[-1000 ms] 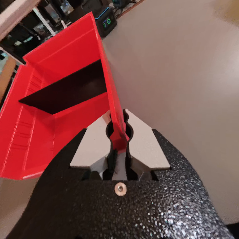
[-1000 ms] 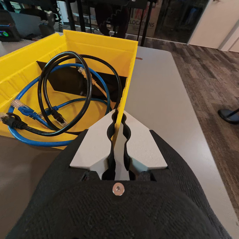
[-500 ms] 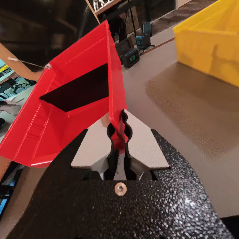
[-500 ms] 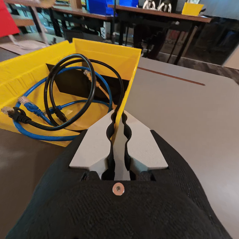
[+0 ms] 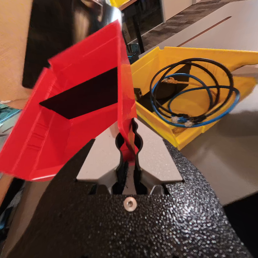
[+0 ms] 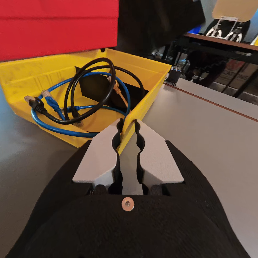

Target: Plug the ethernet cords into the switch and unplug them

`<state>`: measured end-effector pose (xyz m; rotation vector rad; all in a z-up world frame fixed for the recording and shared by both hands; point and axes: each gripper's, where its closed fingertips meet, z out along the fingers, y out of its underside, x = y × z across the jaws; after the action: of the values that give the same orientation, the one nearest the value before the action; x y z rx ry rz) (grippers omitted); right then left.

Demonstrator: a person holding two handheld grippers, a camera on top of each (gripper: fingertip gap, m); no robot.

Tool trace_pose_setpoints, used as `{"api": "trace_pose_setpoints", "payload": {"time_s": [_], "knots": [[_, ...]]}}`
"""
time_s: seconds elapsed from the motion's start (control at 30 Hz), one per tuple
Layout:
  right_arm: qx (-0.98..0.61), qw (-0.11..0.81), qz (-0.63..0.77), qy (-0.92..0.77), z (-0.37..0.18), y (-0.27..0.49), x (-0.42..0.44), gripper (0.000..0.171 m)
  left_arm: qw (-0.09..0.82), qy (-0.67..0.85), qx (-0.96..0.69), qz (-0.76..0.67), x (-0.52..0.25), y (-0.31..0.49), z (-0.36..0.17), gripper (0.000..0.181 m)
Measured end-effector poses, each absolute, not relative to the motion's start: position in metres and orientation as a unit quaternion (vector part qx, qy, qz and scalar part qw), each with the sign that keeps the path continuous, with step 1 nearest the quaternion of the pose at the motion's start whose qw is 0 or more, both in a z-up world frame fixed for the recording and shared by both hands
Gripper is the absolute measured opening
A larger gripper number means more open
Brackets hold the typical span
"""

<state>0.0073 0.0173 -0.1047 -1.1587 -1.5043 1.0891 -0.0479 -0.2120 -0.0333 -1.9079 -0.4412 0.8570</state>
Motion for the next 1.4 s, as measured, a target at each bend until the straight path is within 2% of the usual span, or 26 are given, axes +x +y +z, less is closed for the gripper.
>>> {"api": "trace_pose_setpoints", "payload": {"time_s": [0.3, 0.87, 1.0, 1.17, 1.23, 1.33, 1.4], "knots": [[-0.459, 0.424, 0.466, -0.626, -0.105, 0.014, 0.019, 0.018, 0.488, -0.207, -0.778, 0.337, -0.059, -0.212, -0.037, 0.006], [-0.456, 0.416, 0.470, -0.631, -0.108, 0.011, 0.020, 0.019, 0.468, -0.203, -0.787, 0.347, -0.054, -0.212, -0.033, 0.006], [-0.446, 0.416, 0.493, -0.620, -0.102, 0.011, 0.028, 0.030, 0.459, -0.195, -0.792, 0.352, -0.047, -0.211, -0.028, 0.006], [-0.432, 0.506, 0.476, -0.575, -0.073, 0.055, 0.045, 0.054, 0.465, -0.181, -0.785, 0.367, -0.036, -0.208, -0.009, 0.006], [-0.440, 0.531, 0.472, -0.548, -0.065, 0.080, 0.053, 0.043, 0.468, -0.171, -0.779, 0.379, -0.029, -0.205, 0.001, 0.006], [-0.436, 0.470, 0.567, -0.518, -0.052, 0.080, 0.062, 0.043, 0.475, -0.149, -0.774, 0.392, -0.015, -0.195, 0.016, 0.006], [-0.440, 0.466, 0.579, -0.504, -0.043, 0.085, 0.070, 0.044, 0.491, -0.135, -0.769, 0.386, -0.003, -0.183, 0.028, 0.006]]}}
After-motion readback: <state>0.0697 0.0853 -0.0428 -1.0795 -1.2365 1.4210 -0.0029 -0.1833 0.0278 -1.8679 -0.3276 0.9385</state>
